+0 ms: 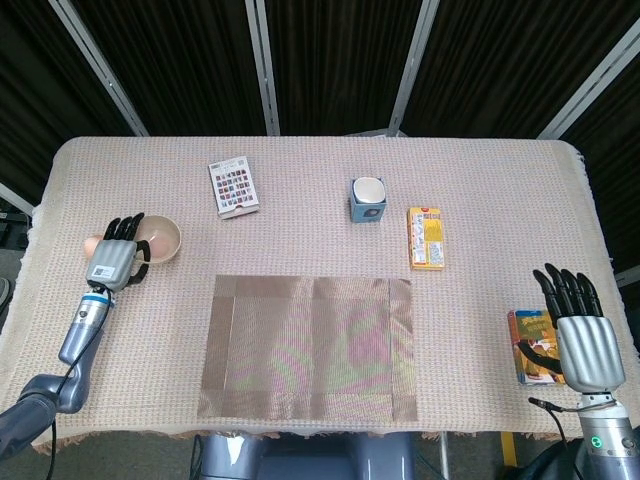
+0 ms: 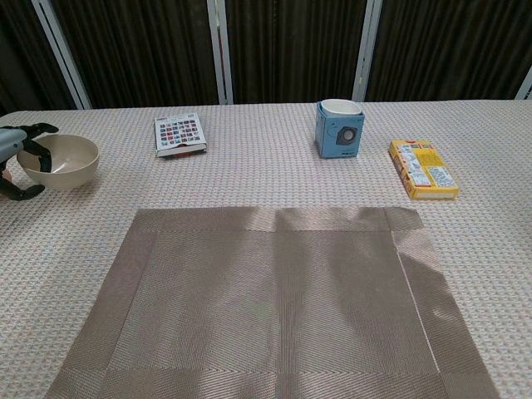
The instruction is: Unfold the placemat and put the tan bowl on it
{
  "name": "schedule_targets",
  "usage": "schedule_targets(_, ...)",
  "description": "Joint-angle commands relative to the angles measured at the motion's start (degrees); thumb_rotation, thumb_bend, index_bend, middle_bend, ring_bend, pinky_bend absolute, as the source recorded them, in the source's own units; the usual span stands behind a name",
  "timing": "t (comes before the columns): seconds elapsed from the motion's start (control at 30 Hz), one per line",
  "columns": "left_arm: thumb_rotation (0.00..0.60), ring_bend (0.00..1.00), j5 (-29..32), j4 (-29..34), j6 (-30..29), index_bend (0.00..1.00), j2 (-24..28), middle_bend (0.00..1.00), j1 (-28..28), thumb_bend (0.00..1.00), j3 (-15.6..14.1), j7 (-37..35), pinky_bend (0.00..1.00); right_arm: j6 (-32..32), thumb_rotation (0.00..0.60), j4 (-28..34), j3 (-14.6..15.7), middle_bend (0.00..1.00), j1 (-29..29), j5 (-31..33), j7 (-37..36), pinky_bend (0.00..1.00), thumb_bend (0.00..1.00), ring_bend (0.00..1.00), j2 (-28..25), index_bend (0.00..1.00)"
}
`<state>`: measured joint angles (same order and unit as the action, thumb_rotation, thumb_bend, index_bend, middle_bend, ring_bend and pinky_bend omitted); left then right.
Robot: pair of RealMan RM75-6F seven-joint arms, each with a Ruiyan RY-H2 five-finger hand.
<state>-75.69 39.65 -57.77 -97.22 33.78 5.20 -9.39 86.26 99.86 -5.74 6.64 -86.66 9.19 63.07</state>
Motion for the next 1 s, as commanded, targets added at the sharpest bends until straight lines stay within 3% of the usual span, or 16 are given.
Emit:
schedule_targets(0.03, 0.600, 0.00, -3.1, 3.7, -4.8, 0.67, 1.9, 0.00, -0.4, 0.44, -0.4, -1.4, 0.00, 0.0, 0.600, 0.1, 0.0, 0.00, 0.0, 0.0, 0.0, 0.00, 0.00, 0.00, -0.1, 0.00)
schedule_targets(0.17, 0.600, 0.00, -6.0, 9.1, -8.8, 0.67, 4.0, 0.00, 0.0, 0.44, -0.6, -1.7, 0.00, 0.2, 0.600, 0.2, -0.1, 0.00, 0.0, 0.0, -0.2, 0.00, 0.00, 0.00, -0.2, 0.00)
schedule_targets(0.27, 0.600, 0.00, -9.7, 19.2, -12.1, 0.67, 7.2, 0.00, 0.9, 0.44, -1.0, -1.2, 0.00, 0.3, 0.600, 0.3, -0.2, 0.00, -0.1, 0.0, -0.3, 0.00, 0.00, 0.00, -0.3, 0.00)
schedule_targets(0.43, 0.600, 0.00, -13.8, 33.9, -11.5, 0.67, 10.3, 0.00, 3.3, 0.44, -1.6, 0.2, 0.00, 0.4, 0.600, 0.3, -0.3, 0.00, -0.1, 0.0, -0.4, 0.00, 0.00, 0.00, -0.4, 0.00)
schedule_targets(0.5, 0.600, 0.00, -15.2, 36.7, -10.7, 0.67, 10.4, 0.00, 4.3, 0.44, -2.0, 1.1, 0.00, 0.5, 0.600, 0.3, -0.3, 0.00, -0.1, 0.0, -0.4, 0.00, 0.00, 0.00, -0.4, 0.00)
schedule_targets(0.73, 0.600, 0.00, -18.3, 41.6, -5.7, 0.67, 8.2, 0.00, 7.8, 0.45, -3.7, 4.5, 0.00, 0.8, 0.600, 0.3, -0.5, 0.00, -0.3, 0.2, -0.8, 0.00, 0.00, 0.00, -0.7, 0.00)
schedule_targets(1.0, 0.600, 0.00, -19.2, 41.0, -1.7, 0.67, 5.0, 0.00, 8.4, 0.45, -6.8, 7.2, 0.00, 0.9, 0.600, 0.2, -0.6, 0.00, -0.4, 0.5, -1.5, 0.00, 0.00, 0.00, -1.1, 0.00)
